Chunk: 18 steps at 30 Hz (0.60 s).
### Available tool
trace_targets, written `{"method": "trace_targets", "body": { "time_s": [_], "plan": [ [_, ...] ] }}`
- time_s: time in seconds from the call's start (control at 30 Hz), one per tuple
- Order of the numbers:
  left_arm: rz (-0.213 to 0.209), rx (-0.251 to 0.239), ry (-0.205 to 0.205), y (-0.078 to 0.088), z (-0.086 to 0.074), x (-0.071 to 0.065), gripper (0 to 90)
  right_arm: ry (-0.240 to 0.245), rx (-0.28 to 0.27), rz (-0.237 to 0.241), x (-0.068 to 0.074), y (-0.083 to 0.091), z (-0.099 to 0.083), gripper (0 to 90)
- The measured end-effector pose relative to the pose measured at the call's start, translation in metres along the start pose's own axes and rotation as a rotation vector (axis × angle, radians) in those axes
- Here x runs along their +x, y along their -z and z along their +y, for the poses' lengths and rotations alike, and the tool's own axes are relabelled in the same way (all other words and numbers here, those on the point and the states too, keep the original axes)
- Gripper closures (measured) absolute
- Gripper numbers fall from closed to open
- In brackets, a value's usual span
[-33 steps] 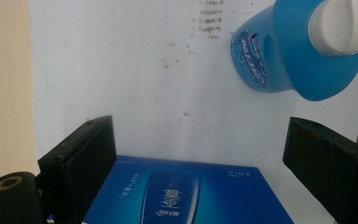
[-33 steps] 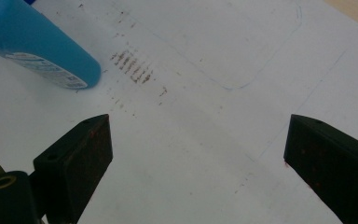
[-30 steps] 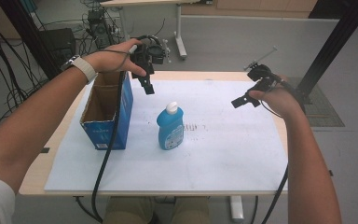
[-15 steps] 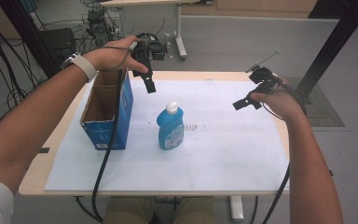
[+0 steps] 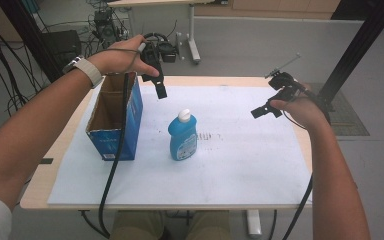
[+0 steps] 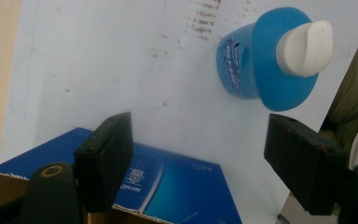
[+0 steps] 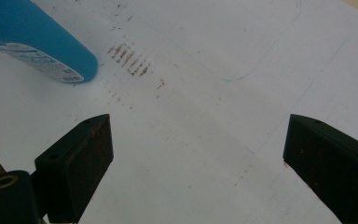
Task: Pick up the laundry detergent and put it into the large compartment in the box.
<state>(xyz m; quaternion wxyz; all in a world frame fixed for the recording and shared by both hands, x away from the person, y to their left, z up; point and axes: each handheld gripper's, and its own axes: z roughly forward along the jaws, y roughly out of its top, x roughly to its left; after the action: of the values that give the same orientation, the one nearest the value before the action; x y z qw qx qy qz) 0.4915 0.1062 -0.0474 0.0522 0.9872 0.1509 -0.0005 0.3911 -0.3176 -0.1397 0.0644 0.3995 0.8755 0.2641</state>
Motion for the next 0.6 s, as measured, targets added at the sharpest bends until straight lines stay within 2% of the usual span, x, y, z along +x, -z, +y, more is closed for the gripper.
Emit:
{"method": "trace_targets", "body": {
  "time_s": [0.07, 0.13, 0.3, 0.4, 0.53, 0.57, 0.6],
  "plan": [
    [-0.013, -0.028, 0.014, 0.0014, -0.0037, 0.0005, 27.5, -0.003, 0.0, 0.0, -0.0002, 0.0001, -0.001, 8.1],
    [-0.027, -0.034, 0.037, 0.0021, -0.0049, 0.0017, 31.5, -0.004, 0.001, -0.001, -0.0005, 0.0003, -0.0018, 8.1],
    [-0.056, -0.054, 0.056, 0.004, -0.0076, 0.0044, 36.4, -0.009, 0.004, -0.003, -0.0009, 0.0008, -0.0038, 8.1],
    [-0.054, -0.067, 0.068, 0.006, -0.0085, 0.0019, 32.8, -0.008, 0.004, -0.008, -0.0009, 0.0008, -0.0047, 8.1],
    [-0.049, -0.081, 0.122, 0.0071, -0.0083, 0.0008, 19.3, -0.01, 0.001, -0.012, -0.0016, -0.0002, -0.0053, 8.1],
    [-0.047, -0.099, 0.137, 0.007, -0.0099, 0.0003, 17.4, -0.008, 0.001, -0.011, -0.0016, -0.0005, -0.0051, 8.1],
    [-0.047, -0.099, 0.137, 0.007, -0.0099, 0.0003, 15.1, -0.008, 0.001, -0.011, -0.0016, -0.0005, -0.0051, 8.1]
  ]
}}
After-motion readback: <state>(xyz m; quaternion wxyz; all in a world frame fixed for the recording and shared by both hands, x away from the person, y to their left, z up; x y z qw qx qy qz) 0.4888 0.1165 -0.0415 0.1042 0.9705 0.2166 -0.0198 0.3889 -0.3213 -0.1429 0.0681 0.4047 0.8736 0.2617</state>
